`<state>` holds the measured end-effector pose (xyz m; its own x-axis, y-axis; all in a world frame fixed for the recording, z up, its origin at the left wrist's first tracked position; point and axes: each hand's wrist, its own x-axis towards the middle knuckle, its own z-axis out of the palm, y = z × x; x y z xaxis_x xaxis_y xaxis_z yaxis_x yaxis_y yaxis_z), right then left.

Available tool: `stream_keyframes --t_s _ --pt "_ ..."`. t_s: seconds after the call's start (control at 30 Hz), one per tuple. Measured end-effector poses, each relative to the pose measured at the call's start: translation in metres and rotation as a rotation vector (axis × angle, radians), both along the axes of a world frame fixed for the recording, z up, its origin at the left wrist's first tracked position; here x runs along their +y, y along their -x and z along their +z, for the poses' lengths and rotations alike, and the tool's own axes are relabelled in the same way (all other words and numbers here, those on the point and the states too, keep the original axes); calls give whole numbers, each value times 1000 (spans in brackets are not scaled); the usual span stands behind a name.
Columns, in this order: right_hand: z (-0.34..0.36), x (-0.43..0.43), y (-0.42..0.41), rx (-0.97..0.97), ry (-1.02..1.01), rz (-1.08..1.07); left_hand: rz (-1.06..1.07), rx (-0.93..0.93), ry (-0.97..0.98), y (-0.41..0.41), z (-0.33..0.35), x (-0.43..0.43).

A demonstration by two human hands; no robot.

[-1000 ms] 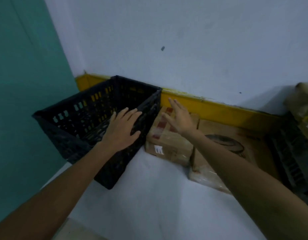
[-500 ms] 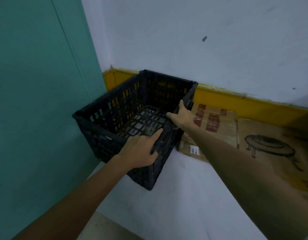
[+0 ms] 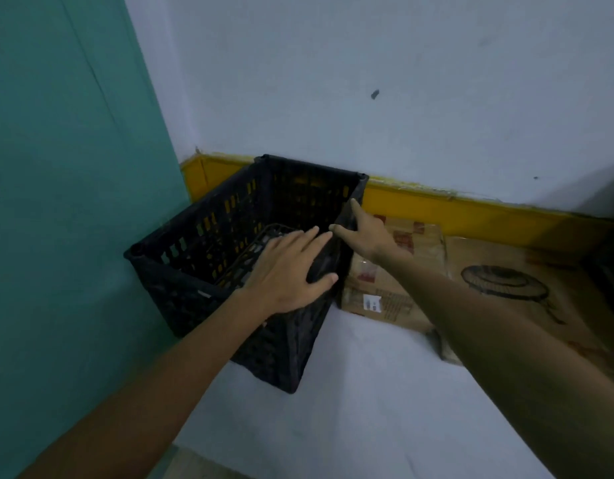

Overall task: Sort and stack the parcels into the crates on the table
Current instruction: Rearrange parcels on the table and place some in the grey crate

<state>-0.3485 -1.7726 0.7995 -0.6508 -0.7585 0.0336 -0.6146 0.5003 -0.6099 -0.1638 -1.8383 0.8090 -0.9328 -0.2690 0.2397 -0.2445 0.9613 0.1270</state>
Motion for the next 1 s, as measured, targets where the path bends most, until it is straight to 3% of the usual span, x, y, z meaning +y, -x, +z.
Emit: stream_keyframes --t_s 0.17,0.6,1.0 --pt "38 72 29 235 -10 -118 -99 18 11 45 26 32" --pt "128 344 79 415 72 -518 -553 128 -55 194 92 245" --pt "176 554 145 562 113 -673 -650 183 -142 286 108 431"
